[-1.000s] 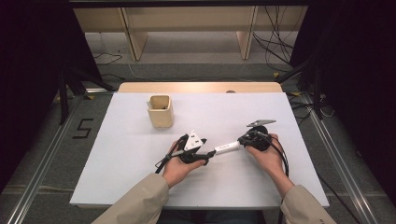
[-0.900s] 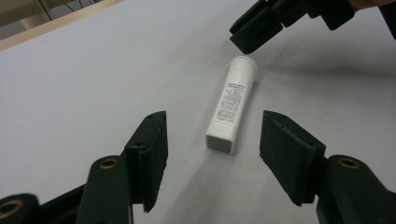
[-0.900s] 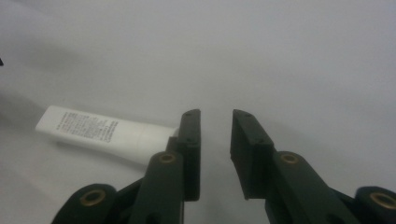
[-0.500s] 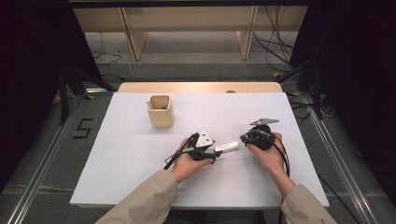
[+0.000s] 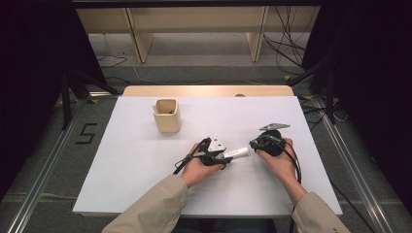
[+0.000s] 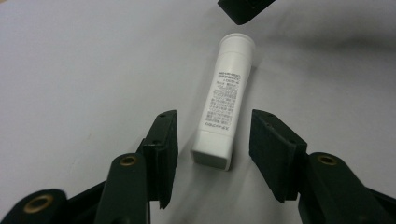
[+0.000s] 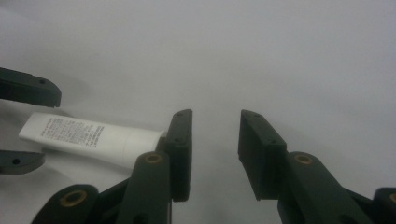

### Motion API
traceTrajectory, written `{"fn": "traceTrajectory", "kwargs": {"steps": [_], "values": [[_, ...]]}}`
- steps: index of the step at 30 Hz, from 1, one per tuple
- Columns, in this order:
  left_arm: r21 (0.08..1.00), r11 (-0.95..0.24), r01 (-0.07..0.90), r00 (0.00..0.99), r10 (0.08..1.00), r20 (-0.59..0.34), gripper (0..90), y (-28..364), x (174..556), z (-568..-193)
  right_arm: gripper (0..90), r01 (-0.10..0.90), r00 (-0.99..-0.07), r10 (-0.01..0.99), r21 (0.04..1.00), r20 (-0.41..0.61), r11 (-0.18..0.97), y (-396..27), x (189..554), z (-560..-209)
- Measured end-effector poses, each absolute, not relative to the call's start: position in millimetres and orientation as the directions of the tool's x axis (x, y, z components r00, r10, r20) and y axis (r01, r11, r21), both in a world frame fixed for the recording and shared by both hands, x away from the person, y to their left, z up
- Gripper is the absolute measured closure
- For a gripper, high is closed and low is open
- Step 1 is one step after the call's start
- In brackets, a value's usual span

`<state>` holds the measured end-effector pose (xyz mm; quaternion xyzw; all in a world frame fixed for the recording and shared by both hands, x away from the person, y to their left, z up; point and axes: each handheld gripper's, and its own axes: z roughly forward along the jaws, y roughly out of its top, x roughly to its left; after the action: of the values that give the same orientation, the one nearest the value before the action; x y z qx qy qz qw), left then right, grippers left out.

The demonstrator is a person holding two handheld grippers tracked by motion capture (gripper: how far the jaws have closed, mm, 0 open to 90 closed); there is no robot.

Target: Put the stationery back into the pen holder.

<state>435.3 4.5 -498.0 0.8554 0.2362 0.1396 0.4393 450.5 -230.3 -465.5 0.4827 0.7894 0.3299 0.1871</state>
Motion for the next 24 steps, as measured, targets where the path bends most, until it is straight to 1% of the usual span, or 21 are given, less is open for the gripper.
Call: {"fn": "traceTrajectory", "kwargs": {"steps": [6, 24], "values": [[0.797, -0.532, 0.285, 0.853, 0.52, 0.042, 53.2, -1.1, 437.2, -499.5, 65.9, 0.639, -0.464, 0.885, 0.702, 0.024, 0.316, -231.1, 450.6, -465.4], [0.79, -0.543, 0.284, 0.86, 0.508, 0.04, 59.4, -5.7, 441.0, -499.6, 65.6, 0.639, -0.462, 0.886, 0.702, 0.026, 0.313, -231.5, 451.0, -465.7]]}}
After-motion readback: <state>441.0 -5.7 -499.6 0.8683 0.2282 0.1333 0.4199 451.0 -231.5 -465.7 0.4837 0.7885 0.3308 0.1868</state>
